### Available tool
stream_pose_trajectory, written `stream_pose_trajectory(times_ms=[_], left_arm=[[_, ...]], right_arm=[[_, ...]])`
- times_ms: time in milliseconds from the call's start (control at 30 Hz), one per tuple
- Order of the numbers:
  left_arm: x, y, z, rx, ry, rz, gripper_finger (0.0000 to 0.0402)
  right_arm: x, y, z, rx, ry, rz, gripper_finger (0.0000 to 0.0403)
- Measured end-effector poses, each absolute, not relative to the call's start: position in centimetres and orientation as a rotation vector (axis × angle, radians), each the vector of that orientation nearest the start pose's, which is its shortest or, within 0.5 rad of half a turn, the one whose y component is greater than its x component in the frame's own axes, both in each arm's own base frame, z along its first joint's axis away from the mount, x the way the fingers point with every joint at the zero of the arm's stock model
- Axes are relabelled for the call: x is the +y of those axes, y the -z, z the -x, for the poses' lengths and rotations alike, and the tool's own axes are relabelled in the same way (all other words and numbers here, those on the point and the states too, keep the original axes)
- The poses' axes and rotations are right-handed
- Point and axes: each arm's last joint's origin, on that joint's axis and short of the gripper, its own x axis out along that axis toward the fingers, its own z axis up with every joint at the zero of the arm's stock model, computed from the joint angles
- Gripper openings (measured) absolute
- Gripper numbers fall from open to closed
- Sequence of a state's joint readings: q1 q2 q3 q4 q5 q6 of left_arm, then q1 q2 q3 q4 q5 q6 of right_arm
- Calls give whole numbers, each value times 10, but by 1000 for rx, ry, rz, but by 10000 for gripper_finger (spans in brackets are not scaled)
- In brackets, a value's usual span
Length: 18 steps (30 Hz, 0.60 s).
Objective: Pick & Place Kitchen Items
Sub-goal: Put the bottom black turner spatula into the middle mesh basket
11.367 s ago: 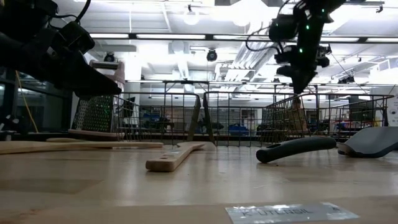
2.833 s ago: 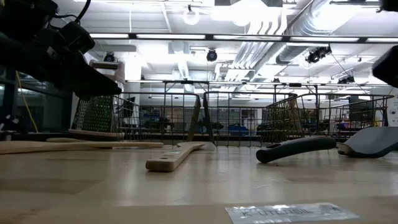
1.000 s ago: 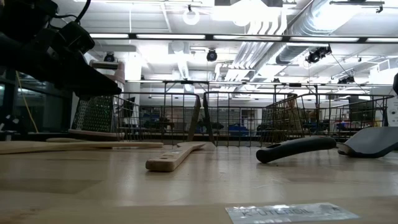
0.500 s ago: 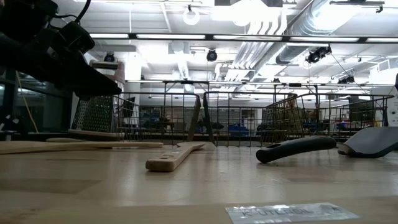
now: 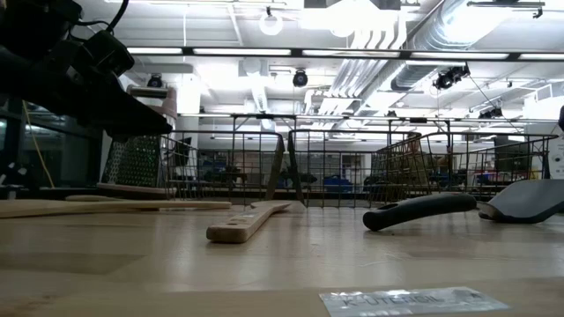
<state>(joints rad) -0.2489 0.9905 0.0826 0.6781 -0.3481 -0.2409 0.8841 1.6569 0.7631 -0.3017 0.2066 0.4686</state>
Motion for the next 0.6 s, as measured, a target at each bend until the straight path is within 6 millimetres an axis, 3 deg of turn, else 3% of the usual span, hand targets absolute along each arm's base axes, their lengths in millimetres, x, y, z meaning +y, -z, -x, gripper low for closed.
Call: stream_pose_trajectory(times_ms=[600], left_arm=[[-31,-146,-163,207,-124,172,129]], right_arm=[[210,-136,-181,1093,-347,169,64]])
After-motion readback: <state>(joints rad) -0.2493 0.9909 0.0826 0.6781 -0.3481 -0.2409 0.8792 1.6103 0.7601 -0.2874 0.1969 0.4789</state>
